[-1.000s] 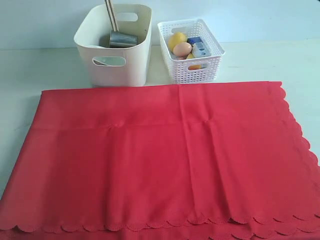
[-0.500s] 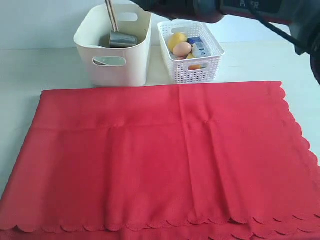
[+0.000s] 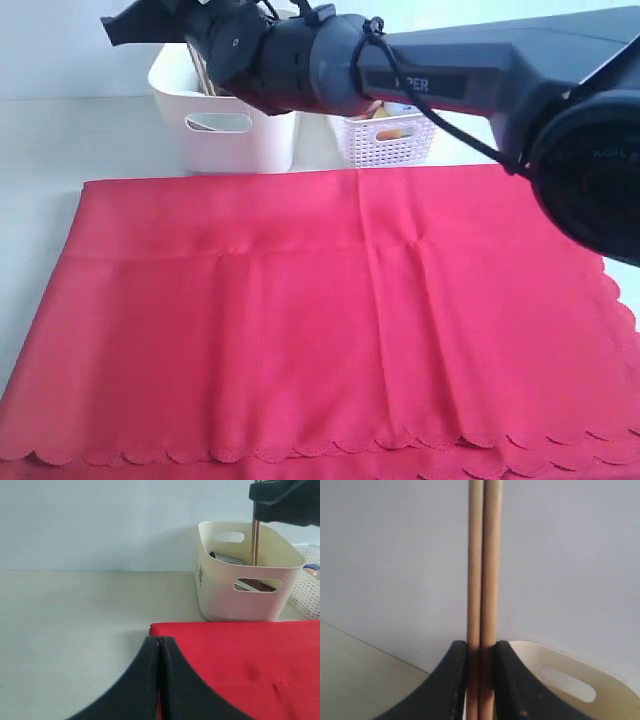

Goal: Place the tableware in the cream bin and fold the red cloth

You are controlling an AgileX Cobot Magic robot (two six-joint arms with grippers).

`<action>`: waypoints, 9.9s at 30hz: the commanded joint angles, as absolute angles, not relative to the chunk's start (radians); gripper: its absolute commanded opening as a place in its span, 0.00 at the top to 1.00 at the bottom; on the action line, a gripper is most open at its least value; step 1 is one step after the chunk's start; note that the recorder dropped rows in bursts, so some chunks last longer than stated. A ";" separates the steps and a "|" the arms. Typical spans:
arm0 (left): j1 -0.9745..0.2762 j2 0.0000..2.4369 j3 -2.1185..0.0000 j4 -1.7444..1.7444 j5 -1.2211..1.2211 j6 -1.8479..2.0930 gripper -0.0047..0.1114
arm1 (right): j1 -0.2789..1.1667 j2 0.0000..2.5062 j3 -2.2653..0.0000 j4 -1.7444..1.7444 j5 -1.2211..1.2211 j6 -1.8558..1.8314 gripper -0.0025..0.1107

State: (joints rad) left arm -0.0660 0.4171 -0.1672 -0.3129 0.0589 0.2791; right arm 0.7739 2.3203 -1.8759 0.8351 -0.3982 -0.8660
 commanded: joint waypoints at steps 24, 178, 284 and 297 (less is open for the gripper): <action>-0.091 0.419 -0.166 -0.317 0.028 0.283 0.96 | 0.750 2.142 -1.869 1.744 -0.408 -1.598 0.57; 0.209 1.898 -0.849 -0.773 0.840 0.748 0.37 | 0.159 1.832 -0.740 -0.184 0.394 0.188 0.98; -0.610 2.139 -1.642 -0.910 1.221 0.224 0.96 | 0.385 1.482 -0.838 -0.182 0.705 0.230 0.98; -0.627 2.140 -1.642 -0.915 1.221 0.291 0.33 | 0.312 1.395 -0.834 -0.227 0.732 0.237 0.98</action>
State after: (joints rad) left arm -0.6390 2.1875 -1.6367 -0.9114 1.2135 0.2726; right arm 0.3173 1.4030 -0.8328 -0.2133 0.7346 0.2306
